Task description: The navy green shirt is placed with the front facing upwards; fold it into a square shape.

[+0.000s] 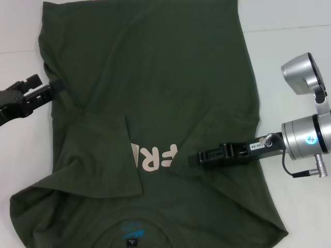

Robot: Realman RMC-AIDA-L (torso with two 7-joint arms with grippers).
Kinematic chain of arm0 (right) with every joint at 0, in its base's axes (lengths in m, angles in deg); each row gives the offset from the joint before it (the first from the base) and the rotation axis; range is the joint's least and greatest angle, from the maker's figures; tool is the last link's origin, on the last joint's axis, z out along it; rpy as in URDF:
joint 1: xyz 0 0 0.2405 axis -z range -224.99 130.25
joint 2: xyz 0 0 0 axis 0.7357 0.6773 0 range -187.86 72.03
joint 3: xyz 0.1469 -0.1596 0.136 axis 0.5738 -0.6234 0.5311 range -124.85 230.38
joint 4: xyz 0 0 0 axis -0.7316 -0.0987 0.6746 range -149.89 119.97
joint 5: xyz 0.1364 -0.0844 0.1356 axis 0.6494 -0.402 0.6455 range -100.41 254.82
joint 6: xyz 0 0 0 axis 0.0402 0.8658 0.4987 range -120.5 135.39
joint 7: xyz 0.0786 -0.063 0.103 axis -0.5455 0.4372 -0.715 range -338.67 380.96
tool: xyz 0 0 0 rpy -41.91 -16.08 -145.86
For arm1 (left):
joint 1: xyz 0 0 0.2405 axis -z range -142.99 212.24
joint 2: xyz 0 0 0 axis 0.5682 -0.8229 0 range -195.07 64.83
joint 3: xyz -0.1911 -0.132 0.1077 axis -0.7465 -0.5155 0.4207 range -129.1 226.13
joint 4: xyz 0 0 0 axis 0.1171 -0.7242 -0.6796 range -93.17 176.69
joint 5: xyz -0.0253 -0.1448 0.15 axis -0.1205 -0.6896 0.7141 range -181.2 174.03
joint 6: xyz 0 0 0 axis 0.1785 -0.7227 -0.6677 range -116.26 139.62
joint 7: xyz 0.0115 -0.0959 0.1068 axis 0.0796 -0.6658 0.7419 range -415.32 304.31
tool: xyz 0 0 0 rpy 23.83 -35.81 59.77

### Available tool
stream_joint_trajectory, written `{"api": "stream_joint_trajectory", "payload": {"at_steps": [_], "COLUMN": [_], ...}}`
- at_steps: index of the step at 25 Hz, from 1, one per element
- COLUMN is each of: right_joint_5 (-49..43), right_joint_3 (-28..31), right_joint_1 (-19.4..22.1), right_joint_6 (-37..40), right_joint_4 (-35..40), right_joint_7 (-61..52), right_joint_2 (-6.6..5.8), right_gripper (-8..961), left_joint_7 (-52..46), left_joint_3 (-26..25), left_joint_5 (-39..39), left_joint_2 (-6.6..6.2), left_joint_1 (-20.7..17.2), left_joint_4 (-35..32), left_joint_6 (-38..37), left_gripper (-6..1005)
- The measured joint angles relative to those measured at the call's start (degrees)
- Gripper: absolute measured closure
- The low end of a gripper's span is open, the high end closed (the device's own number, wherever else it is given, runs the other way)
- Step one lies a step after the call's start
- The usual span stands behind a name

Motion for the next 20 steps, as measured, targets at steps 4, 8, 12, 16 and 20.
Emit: {"api": "stream_joint_trajectory", "payload": {"at_steps": [4,8,12,16,20], "right_joint_5": [2.9,7.5,11.0,16.4,21.0], "right_joint_3": [0.6,1.3,1.5,2.5,3.8], "right_joint_1": [0.4,2.0,3.1,5.1,6.7], "right_joint_6": [2.0,3.4,3.6,5.2,7.0], "right_joint_4": [0.3,0.2,-0.1,-0.3,-1.8], "right_joint_7": [1.7,4.0,7.1,13.8,19.4], "right_joint_2": [-0.46,-1.25,-1.33,-0.89,-1.00], "right_gripper": [198,198,197,196,196], "left_joint_7": [0.0,0.0,0.0,0.1,-0.3], "left_joint_3": [0.0,-0.1,-0.2,-1.2,-2.7], "left_joint_5": [0.0,0.0,0.0,0.0,0.0], "left_joint_2": [0.00,-0.03,-0.15,-0.18,-0.26], "left_joint_1": [0.0,-0.2,-0.4,-0.8,-1.2], "left_joint_4": [0.0,0.0,0.0,0.0,0.0], "left_joint_6": [0.0,0.1,0.2,-0.7,-4.2], "left_gripper": [93,92,92,92,92]}}
